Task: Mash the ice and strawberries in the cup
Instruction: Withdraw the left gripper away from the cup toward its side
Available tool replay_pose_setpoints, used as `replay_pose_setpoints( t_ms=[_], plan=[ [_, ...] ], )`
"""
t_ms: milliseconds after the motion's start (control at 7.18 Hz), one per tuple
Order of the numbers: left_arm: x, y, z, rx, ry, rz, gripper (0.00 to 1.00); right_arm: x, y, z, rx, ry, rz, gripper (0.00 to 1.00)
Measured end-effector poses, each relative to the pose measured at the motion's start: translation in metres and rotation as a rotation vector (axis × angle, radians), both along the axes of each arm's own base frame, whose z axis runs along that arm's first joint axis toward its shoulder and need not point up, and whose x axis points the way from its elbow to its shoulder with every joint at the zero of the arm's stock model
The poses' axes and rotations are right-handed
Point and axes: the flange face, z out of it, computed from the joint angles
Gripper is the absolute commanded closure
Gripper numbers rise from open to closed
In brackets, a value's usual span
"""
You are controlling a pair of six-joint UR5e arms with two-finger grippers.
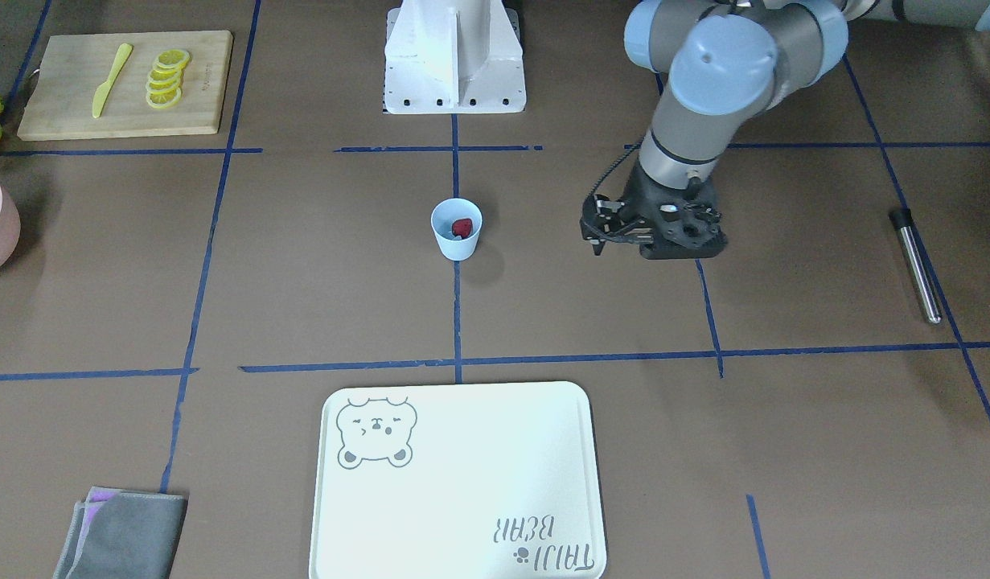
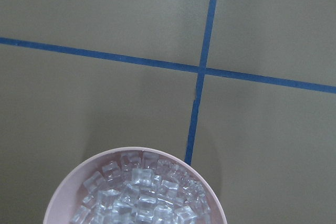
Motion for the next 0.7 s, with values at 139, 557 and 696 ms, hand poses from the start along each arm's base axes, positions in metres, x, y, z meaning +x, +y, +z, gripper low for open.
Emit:
replay_pose_setpoints(
  t_ms=[139,557,696],
  plan=[
    [-0.038,-0.016,0.033,0.021,-0.021,0.03,0.0,0.0,0.001,0.0,-0.024,-0.018,0.022,0.0],
    [-0.152,-0.056,0.135,0.079,-0.112,0.102,0.0,0.0,0.0,-0.003,-0.036,-0.029,0.039,0.0],
    [-0.188,-0.066,0.172,0.076,-0.13,0.126,0.0,0.0,-0.001,-0.005,-0.031,-0.03,0.04,0.0]
  ],
)
